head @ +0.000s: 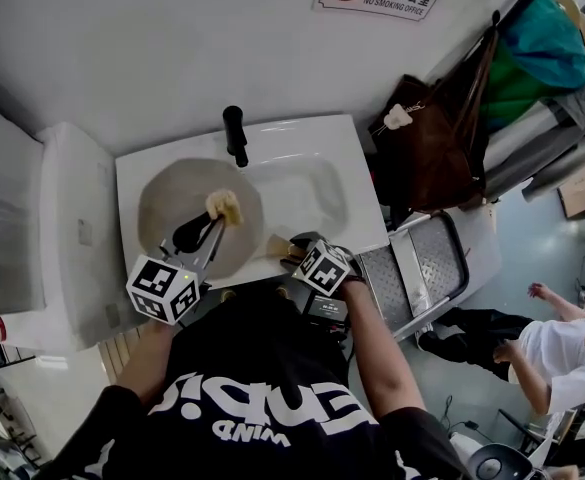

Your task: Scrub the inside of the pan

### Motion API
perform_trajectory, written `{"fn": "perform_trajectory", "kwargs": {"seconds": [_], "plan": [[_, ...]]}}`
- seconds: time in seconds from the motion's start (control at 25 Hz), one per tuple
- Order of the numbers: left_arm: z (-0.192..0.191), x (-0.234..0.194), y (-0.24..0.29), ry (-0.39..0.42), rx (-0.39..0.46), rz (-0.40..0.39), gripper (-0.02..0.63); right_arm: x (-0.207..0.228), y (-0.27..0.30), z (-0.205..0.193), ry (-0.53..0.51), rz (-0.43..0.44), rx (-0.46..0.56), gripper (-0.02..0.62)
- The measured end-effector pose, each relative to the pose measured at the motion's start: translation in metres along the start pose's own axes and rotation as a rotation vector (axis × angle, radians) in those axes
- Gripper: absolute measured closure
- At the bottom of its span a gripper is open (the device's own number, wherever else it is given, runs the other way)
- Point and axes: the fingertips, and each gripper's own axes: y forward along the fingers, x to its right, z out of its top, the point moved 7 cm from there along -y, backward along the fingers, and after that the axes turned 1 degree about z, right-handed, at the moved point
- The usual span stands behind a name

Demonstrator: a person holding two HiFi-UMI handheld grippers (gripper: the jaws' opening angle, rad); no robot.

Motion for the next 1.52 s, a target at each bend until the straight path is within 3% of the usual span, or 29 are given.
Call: {"fn": "perform_trajectory", "kwargs": {"seconds": [0.4, 0.48, 0.64, 0.96, 1.12, 1.52], "plan": [[0.000, -0.001, 0.000, 0.014, -0.007, -0.001, 0.545, 0.003, 0.001, 0.004, -0.010, 0.020, -0.032, 0.383], [0.002, -0.004, 0.000, 0.029, -0.012, -0.003, 0.545, 0.004, 0.000, 0.005, -0.017, 0.009, -0.034, 0.419], [0.006, -0.013, 0.001, 0.066, -0.042, -0.012, 0.545, 0.003, 0.005, 0.001, -0.017, 0.008, -0.051, 0.430], [-0.001, -0.021, 0.018, 0.134, -0.156, -0.102, 0.545, 0.002, -0.004, 0.012, -0.048, -0.003, -0.133, 0.434], [-0.012, -0.019, 0.028, 0.205, -0.222, -0.156, 0.545, -0.003, -0.014, 0.018, -0.058, 0.020, -0.198, 0.434], [-0.055, -0.022, 0.055, 0.358, -0.368, -0.318, 0.545, -0.007, -0.023, 0.028, -0.067, 0.033, -0.233, 0.434]]}}
